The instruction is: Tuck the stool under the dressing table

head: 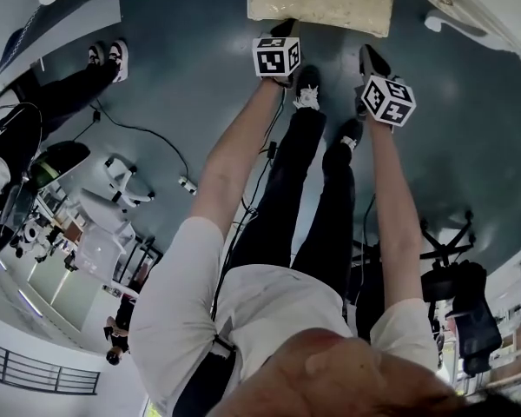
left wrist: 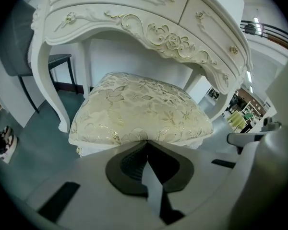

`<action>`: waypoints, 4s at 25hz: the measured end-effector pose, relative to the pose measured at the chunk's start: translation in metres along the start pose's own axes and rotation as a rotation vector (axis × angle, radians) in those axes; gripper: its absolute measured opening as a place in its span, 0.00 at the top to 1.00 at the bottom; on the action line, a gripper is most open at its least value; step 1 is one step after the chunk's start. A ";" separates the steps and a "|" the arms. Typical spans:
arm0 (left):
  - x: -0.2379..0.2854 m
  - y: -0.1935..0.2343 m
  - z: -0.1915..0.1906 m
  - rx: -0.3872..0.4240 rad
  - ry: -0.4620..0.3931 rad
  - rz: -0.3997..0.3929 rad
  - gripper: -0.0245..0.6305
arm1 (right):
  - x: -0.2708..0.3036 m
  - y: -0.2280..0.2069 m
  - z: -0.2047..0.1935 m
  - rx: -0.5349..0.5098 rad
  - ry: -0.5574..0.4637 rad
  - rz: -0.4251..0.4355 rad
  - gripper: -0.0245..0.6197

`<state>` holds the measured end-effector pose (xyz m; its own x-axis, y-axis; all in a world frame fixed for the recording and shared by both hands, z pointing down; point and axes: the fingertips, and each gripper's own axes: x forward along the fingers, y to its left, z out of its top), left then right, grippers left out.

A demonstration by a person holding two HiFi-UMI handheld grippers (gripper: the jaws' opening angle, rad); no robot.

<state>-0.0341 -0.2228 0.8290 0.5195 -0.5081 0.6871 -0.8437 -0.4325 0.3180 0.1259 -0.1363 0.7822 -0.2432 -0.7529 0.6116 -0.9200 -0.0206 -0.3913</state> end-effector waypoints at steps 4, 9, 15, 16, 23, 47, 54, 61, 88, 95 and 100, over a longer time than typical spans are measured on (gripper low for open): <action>0.015 0.012 0.022 -0.010 -0.032 0.023 0.94 | -0.010 0.009 0.001 -0.011 -0.035 0.004 0.89; 0.032 0.012 0.044 0.018 -0.040 0.010 0.94 | -0.030 0.008 -0.010 -0.013 -0.056 -0.012 0.89; 0.050 -0.002 0.068 0.056 -0.059 -0.037 0.94 | -0.044 0.001 -0.017 -0.030 -0.050 -0.034 0.89; 0.053 -0.006 0.072 0.062 -0.066 -0.044 0.94 | -0.047 0.000 -0.017 -0.038 -0.049 -0.037 0.89; 0.061 -0.023 0.100 0.117 -0.126 -0.106 0.94 | -0.063 0.006 -0.017 -0.029 -0.069 -0.008 0.89; 0.044 -0.015 0.152 0.162 -0.290 -0.058 0.94 | -0.059 0.029 0.018 -0.072 -0.124 0.037 0.89; 0.092 -0.025 0.072 0.173 -0.177 -0.064 0.94 | -0.019 -0.024 0.004 -0.008 -0.080 0.044 0.89; 0.105 -0.041 -0.012 0.061 -0.076 -0.039 0.94 | 0.014 -0.069 -0.017 -0.071 0.029 0.067 0.89; -0.194 -0.189 0.028 0.003 -0.252 0.053 0.94 | -0.193 0.007 0.029 -0.044 -0.002 0.025 0.89; -0.246 -0.215 0.024 -0.023 -0.230 0.076 0.94 | -0.242 0.019 0.035 -0.044 -0.013 0.040 0.89; -0.277 -0.237 0.019 -0.022 -0.249 0.030 0.94 | -0.278 0.029 0.042 0.033 -0.065 0.095 0.89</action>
<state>0.0244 0.0057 0.5511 0.5091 -0.6893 0.5155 -0.8606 -0.3993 0.3159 0.1798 0.0443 0.5721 -0.3075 -0.7938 0.5248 -0.8828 0.0322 -0.4686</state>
